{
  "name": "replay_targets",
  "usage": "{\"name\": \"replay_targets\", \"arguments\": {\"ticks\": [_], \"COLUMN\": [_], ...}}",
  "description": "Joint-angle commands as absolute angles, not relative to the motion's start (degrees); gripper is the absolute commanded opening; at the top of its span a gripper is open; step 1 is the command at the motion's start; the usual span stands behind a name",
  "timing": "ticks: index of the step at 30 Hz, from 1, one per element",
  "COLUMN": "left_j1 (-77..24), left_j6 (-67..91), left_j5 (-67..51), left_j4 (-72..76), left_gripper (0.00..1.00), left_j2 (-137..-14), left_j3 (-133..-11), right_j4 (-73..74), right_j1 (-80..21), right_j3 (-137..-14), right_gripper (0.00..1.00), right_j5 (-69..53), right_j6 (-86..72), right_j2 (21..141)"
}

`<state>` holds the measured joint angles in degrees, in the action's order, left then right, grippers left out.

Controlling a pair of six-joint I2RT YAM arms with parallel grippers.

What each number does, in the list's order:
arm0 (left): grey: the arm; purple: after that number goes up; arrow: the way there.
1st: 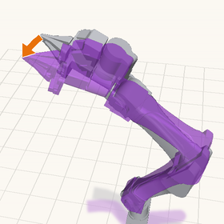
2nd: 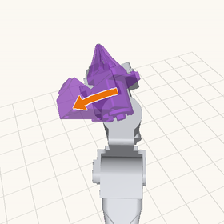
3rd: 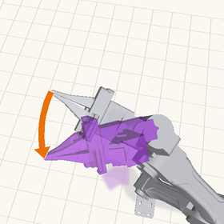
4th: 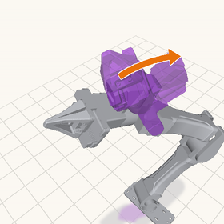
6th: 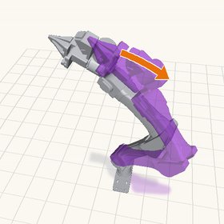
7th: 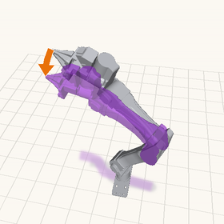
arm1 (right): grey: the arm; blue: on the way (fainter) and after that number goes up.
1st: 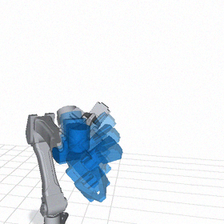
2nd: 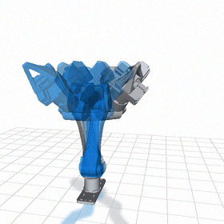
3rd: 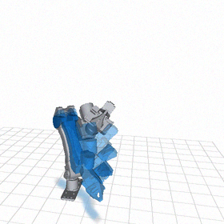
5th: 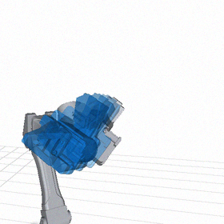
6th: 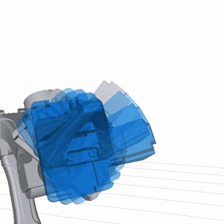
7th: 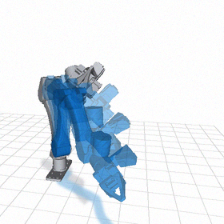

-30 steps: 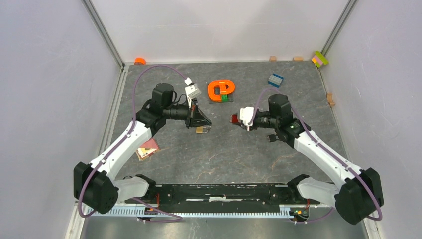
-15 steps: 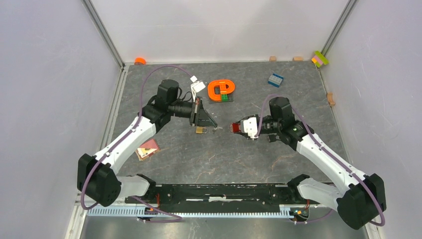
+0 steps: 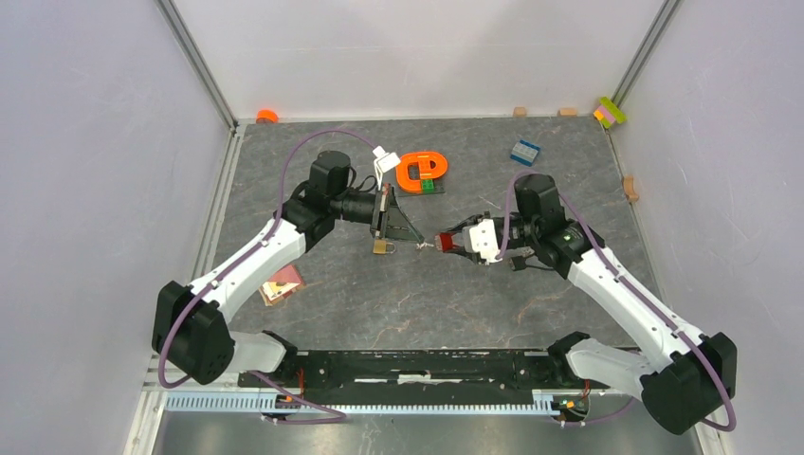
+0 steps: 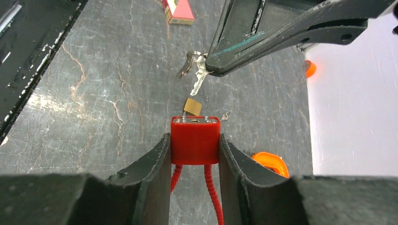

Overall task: Unlock with the key
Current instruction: Pick up the lock from the center of the board.

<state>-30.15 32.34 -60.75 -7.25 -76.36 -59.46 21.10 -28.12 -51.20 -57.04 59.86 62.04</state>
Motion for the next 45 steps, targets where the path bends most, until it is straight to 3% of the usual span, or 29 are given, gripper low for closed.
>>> {"name": "replay_targets", "arguments": {"ticks": [1, 15, 26, 37, 45], "left_j1": [-30.42, -30.42, -30.41, -30.5, -35.57], "left_j6": [36.87, 26.17, -2.89, -12.62, -28.4], "left_j5": [-65.41, -63.72, -64.81, -64.36, -53.99], "left_j4": [-3.78, -13.97, -32.46, -36.58, -41.11], "left_gripper": [0.02, 0.02, 0.02, 0.02, 0.02], "left_j2": [-76.24, -73.5, -68.25, -65.02, -63.22], "left_j3": [-61.74, -64.05, -66.96, -67.39, -69.21], "right_j4": [25.84, 32.07, 34.57, 38.74, 29.22], "right_j1": [-28.21, -28.19, -28.63, -31.46, -32.19], "right_j3": [-55.48, -59.28, -58.8, -58.53, -55.85], "right_gripper": [0.0, 0.0, 0.0, 0.0, 0.0], "right_j5": [-62.15, -67.4, -76.36, -76.02, -76.29], "right_j6": [66.29, 69.73, 69.97, 74.18, 61.15], "right_j2": [63.05, 66.01, 66.53, 67.01, 69.16]}}
